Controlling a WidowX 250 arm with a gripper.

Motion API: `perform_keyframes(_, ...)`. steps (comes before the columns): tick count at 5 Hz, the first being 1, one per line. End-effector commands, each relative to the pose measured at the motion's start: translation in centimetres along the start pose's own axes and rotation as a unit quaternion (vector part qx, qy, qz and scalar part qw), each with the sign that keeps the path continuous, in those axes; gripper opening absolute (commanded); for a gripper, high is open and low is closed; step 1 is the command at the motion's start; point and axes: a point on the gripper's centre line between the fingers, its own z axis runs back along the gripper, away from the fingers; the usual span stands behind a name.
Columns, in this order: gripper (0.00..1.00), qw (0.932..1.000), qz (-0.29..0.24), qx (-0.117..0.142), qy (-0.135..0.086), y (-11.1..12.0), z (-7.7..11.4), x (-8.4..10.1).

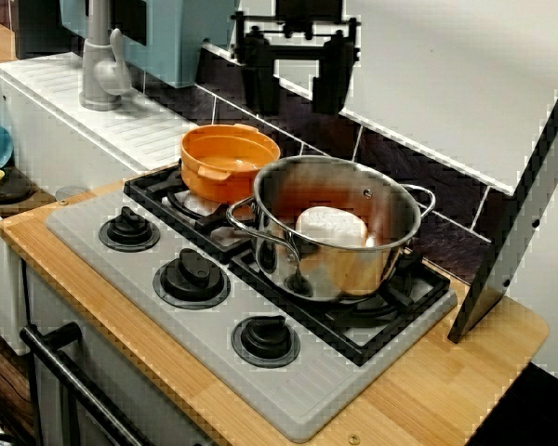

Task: Lift pot from stove

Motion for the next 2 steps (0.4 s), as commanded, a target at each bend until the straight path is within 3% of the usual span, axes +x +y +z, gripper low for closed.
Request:
perform_keyframes(1,1.00,0.9868,-0.159,0.016,0.024,-2.10,4.16,-1.43)
perform_keyframes(2,1.00,0.9707,-0.239,-0.006,0.027,-2.75,4.23,-1.67)
